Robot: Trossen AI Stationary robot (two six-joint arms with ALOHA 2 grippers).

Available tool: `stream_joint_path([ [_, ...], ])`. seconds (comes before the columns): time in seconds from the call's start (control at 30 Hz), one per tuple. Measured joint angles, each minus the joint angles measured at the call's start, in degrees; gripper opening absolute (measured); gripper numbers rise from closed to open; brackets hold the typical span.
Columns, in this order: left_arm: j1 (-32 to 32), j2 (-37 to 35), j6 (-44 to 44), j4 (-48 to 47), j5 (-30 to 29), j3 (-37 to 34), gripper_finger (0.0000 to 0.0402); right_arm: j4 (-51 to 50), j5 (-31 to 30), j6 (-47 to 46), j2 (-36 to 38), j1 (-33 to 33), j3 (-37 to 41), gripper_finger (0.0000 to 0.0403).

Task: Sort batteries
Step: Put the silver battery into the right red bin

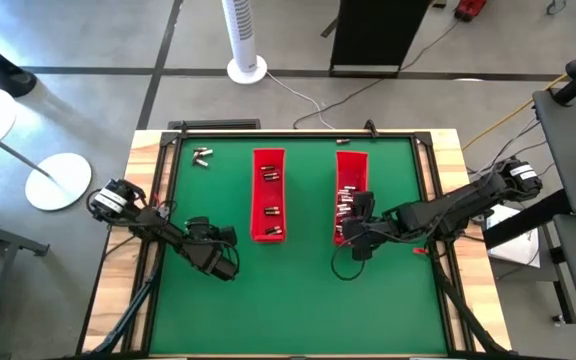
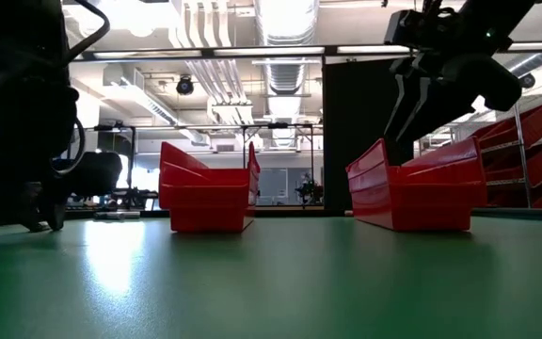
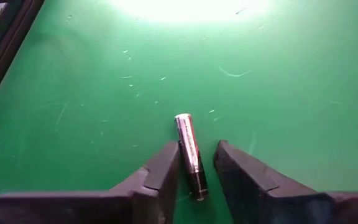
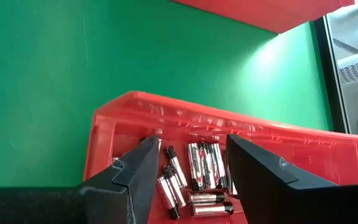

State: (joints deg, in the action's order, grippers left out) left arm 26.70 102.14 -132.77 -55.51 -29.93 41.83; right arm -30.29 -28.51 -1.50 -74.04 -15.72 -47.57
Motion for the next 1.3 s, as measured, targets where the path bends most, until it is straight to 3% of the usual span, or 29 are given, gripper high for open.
stream_joint_path([
  [0.27,-0.2,0.1,3.8,-0.4,0.5,1.6,0.0012,0.2,0.0,0.1,0.0,0.0,-0.6,0.0185],
  [0.47,-0.2,-1.9,5.7,-0.4,1.3,1.5,0.0017,0.2,0.0,0.2,0.0,0.0,-0.6,0.0176],
  [0.73,0.1,-9.6,14.6,0.3,3.9,1.4,0.0013,0.2,0.0,0.6,0.1,0.0,-0.6,0.0167],
  [1.1,0.7,-23.9,32.6,-1.1,-1.1,2.7,0.0012,4.3,2.9,0.6,0.1,0.0,-0.7,0.0155],
  [1.3,1.9,-30.8,49.4,-1.0,-9.5,9.4,0.0012,11.8,5.2,0.5,0.1,0.0,-0.7,0.0161],
])
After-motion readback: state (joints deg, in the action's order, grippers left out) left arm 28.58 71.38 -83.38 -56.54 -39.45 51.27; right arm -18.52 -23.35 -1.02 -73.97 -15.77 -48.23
